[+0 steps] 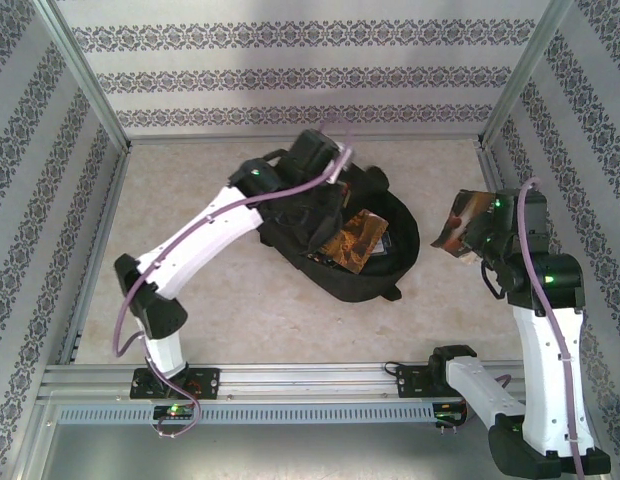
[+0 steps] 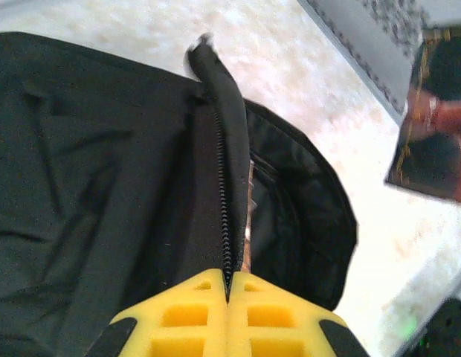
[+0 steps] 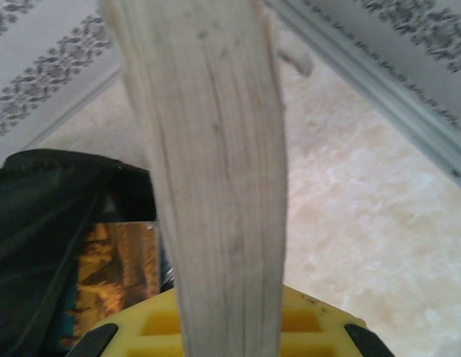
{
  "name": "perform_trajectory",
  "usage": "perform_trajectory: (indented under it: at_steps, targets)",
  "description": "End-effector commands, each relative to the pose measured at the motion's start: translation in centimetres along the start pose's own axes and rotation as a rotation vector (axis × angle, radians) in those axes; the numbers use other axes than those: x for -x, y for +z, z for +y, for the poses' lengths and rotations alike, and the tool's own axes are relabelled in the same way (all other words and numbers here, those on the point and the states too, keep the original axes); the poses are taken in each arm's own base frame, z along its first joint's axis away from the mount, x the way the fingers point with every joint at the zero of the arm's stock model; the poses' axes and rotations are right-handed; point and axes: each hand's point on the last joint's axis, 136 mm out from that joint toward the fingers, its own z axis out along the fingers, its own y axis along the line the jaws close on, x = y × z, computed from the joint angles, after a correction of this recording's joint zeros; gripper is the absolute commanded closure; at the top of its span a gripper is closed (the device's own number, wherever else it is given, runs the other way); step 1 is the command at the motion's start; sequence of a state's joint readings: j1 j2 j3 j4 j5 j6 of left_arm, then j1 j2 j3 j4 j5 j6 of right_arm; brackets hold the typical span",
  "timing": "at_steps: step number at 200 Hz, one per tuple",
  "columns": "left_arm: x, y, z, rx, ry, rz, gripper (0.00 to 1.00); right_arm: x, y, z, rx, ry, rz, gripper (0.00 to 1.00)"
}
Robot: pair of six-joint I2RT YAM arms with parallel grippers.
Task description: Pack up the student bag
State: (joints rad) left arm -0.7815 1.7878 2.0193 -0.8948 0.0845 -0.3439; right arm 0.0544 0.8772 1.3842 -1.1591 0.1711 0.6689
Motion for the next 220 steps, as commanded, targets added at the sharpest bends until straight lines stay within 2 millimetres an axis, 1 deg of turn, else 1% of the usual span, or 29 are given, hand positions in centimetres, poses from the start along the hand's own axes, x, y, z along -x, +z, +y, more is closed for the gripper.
perform_trajectory:
  at_steps: [1, 14, 35, 58, 98, 125, 161, 201, 220]
  targets:
    - [1.1, -0.3, 2.4, 0.054, -0.114, -0.055, 1.0, 0.0, -1.0, 4.3, 0.241, 0.049, 0.02, 1.0]
    - [1.4, -0.3, 3.3, 0.052, -0.157, -0.052, 1.0, -1.1, -0.9, 6.1, 0.352, 0.083, 0.082, 1.0]
    - [2.0, -0.2, 3.9, 0.047, -0.193, -0.06, 1.0, -3.1, -0.5, 8.6, 0.504, 0.158, 0.197, 1.0]
    - [3.3, -0.9, 4.0, 0.023, -0.235, -0.098, 1.0, -4.6, 0.7, 9.9, 0.607, 0.282, 0.273, 1.0]
    - [5.8, -2.5, 3.8, -0.026, -0.294, -0.169, 1.0, -6.6, 4.2, 9.3, 0.586, 0.423, 0.333, 1.0]
    - [6.8, -3.3, 3.3, -0.065, -0.317, -0.189, 1.0, -7.2, 6.2, 8.9, 0.562, 0.461, 0.325, 1.0]
    - [7.9, -4.3, 2.7, -0.1, -0.326, -0.218, 1.0, -8.8, 8.8, 8.4, 0.497, 0.465, 0.363, 1.0]
    - [8.0, -3.9, 2.1, -0.14, -0.336, -0.206, 1.0, -11.0, 11.0, 9.3, 0.476, 0.418, 0.453, 1.0]
    - [8.1, -3.8, 1.7, -0.164, -0.341, -0.203, 1.0, -11.6, 11.7, 10.5, 0.508, 0.4, 0.473, 1.0]
